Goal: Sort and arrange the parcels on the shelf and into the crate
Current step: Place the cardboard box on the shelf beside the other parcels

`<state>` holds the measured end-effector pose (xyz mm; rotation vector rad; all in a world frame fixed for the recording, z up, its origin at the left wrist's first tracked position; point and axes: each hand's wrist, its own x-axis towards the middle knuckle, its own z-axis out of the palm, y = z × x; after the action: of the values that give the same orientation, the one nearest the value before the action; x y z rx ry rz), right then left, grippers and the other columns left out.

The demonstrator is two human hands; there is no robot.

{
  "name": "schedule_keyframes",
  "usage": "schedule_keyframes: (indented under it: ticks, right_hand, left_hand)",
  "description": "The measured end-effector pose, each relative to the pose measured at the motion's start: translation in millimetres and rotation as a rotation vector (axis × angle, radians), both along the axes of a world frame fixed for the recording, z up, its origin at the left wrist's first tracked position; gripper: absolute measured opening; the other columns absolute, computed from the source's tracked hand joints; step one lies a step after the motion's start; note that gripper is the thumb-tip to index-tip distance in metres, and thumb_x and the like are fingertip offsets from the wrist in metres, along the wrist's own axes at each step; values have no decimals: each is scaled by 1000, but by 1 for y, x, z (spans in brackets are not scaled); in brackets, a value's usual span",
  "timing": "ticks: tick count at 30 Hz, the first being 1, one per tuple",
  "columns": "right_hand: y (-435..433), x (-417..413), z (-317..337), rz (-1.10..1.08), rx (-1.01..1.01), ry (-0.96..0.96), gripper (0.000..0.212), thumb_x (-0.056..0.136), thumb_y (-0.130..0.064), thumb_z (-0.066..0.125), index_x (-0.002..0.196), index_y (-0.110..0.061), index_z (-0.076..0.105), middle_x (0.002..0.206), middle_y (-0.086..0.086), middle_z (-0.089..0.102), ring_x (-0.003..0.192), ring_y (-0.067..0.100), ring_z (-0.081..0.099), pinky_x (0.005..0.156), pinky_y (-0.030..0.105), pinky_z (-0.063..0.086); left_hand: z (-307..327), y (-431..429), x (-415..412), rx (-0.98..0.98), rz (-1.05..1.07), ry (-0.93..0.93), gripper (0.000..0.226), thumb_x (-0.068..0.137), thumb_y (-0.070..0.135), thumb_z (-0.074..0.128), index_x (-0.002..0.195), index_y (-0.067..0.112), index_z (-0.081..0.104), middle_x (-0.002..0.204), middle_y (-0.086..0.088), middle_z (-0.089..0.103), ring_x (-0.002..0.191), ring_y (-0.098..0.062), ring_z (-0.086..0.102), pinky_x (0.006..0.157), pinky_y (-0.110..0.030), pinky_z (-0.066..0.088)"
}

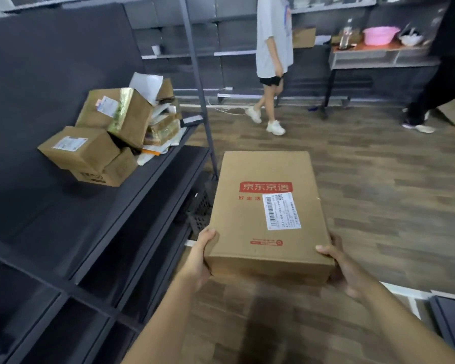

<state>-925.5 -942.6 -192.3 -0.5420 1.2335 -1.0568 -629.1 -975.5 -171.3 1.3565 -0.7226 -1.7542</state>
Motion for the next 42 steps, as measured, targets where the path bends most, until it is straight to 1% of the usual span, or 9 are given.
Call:
schedule_keyframes:
  ticks: [6, 14, 18, 19, 23, 26, 29, 35, 42]
  right_hand:
    - [-60, -35, 2, 87, 10, -25, 36, 88, -17, 52, 114, -41, 44, 101, -7, 62, 78, 16, 60, 52, 32, 51]
    - [-144, -43, -7, 144, 17, -64, 43, 87, -15, 53, 122, -38, 40, 112, -1, 58, 89, 22, 59, 64, 42, 54]
    - [-209, -36, -3, 194, -10, -38, 58, 69, -24, 62, 122, -38, 42, 110, 3, 63, 86, 22, 63, 59, 40, 55]
    - [-228, -33, -1, 209, -17, -38, 59, 66, -25, 63, 121, -38, 44, 107, 2, 66, 84, 21, 65, 58, 40, 55]
    - [-304, -17, 3, 279, -62, -3, 70, 62, -28, 68, 127, -38, 44, 101, 1, 70, 79, 20, 68, 50, 33, 53]
    - [-352, 1, 5, 358, -62, -3, 68, 64, -27, 67, 126, -41, 45, 111, 2, 66, 79, 19, 69, 52, 34, 54]
    - [-386, 28, 2, 431, -71, -36, 66, 59, -19, 73, 115, -45, 50, 104, -1, 69, 72, 14, 72, 48, 32, 53]
    - [-430, 99, -1, 656, -72, -122, 52, 71, -21, 63, 111, -50, 49, 102, -6, 73, 85, 17, 72, 57, 39, 56]
    - [-457, 198, 11, 1135, -105, -110, 59, 71, -22, 69, 110, -60, 44, 113, -8, 68, 99, 15, 69, 63, 33, 57]
  left_hand:
    - [3, -50, -33, -6, 25, 14, 45, 93, 43, 45, 133, 22, 51, 118, -10, 66, 90, -21, 63, 56, -27, 52]
    - [-7, -122, -36, 15, 66, 7, 36, 90, 46, 49, 123, 32, 56, 111, -2, 70, 96, -22, 64, 71, -38, 56]
    - [-12, -177, -24, -43, 104, 1, 40, 89, 45, 52, 126, 31, 54, 123, -5, 66, 114, -30, 60, 94, -54, 50]
    - [-11, -191, -22, -51, 121, 6, 41, 89, 44, 52, 128, 29, 53, 125, -8, 64, 115, -32, 59, 94, -55, 50]
    - [-5, -243, -6, -71, 200, 36, 43, 90, 42, 50, 130, 28, 50, 122, -7, 63, 98, -23, 62, 61, -35, 56]
    - [-5, -269, 14, -71, 249, 52, 53, 80, 45, 59, 130, 33, 49, 126, -5, 60, 106, -25, 60, 75, -44, 57]
    - [-5, -279, 41, -62, 334, 56, 60, 71, 48, 60, 129, 34, 50, 130, -7, 58, 120, -34, 54, 95, -62, 47]
    - [0, -252, 89, -73, 561, 53, 53, 73, 50, 61, 125, 39, 52, 127, -4, 60, 115, -31, 58, 85, -59, 53]
    - [-4, -168, 106, -114, 963, 37, 57, 63, 55, 72, 118, 46, 58, 119, 3, 68, 109, -27, 63, 73, -49, 58]
